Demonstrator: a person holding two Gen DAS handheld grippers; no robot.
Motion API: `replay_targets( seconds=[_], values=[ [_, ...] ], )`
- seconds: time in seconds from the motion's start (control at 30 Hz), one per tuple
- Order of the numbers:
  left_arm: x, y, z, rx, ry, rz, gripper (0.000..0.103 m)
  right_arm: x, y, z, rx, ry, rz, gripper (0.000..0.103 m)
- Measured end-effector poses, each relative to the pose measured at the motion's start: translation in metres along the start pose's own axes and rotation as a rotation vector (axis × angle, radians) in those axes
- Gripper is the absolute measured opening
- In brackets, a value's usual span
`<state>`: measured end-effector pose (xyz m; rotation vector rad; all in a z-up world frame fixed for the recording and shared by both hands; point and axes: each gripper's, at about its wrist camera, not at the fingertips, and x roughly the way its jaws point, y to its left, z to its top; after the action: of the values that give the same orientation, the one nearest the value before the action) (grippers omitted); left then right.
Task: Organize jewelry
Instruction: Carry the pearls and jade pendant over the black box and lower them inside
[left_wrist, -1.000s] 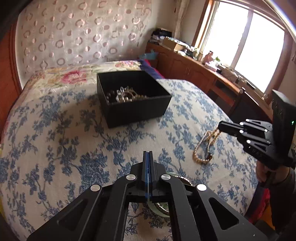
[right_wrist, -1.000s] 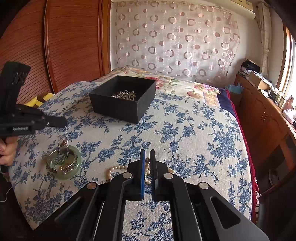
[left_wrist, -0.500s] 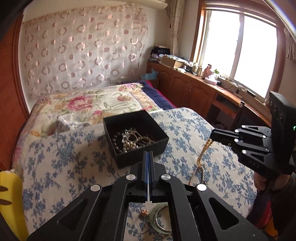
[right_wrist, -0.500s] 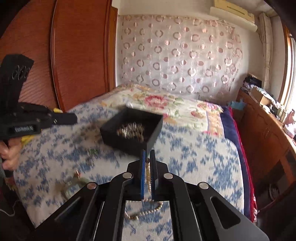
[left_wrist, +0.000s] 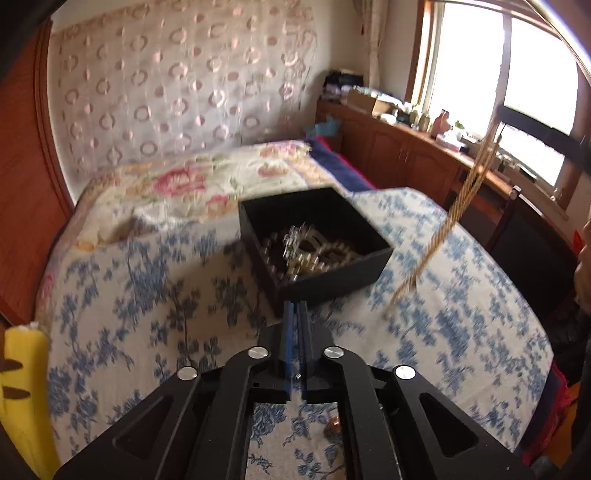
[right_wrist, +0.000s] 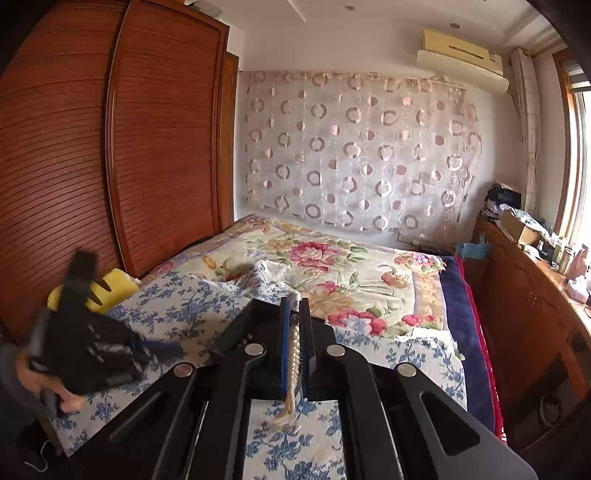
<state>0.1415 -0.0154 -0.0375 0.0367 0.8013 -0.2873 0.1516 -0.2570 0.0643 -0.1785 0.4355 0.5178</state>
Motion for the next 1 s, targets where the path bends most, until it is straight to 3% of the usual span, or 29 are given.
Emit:
replay_targets(
  seconds=[0.07, 0.3, 0.37, 0.47, 0.63, 1.0],
  values=[
    [0.013, 0.004, -0.008, 0.004, 0.029, 0.013, 0.03, 0.003, 0.0, 0.004, -0.001, 0.003, 0.001, 0.005],
    [0.048, 0.014, -0.027, -0.008, 0.12, 0.035, 0.031, 0.011, 0.005, 0.015, -0.025, 0.008, -0.013, 0.005],
    [0.052, 0.015, -0.03, -0.002, 0.11, 0.037, 0.03, 0.013, 0.004, 0.018, -0.027, 0.006, -0.013, 0.005],
    [0.05, 0.013, -0.031, 0.017, 0.111, 0.049, 0.006, 0.012, 0.005, 0.02, -0.032, 0.001, -0.012, 0.005],
    [0.041, 0.014, -0.023, 0.015, 0.087, 0.046, 0.005, 0.01, 0.006, 0.022, -0.039, -0.006, -0.011, 0.005],
    [-0.005, 0.004, 0.039, 0.021, -0.068, 0.036, 0.005, 0.016, 0.005, 0.051, -0.052, -0.037, -0.02, 0.005]
  ],
)
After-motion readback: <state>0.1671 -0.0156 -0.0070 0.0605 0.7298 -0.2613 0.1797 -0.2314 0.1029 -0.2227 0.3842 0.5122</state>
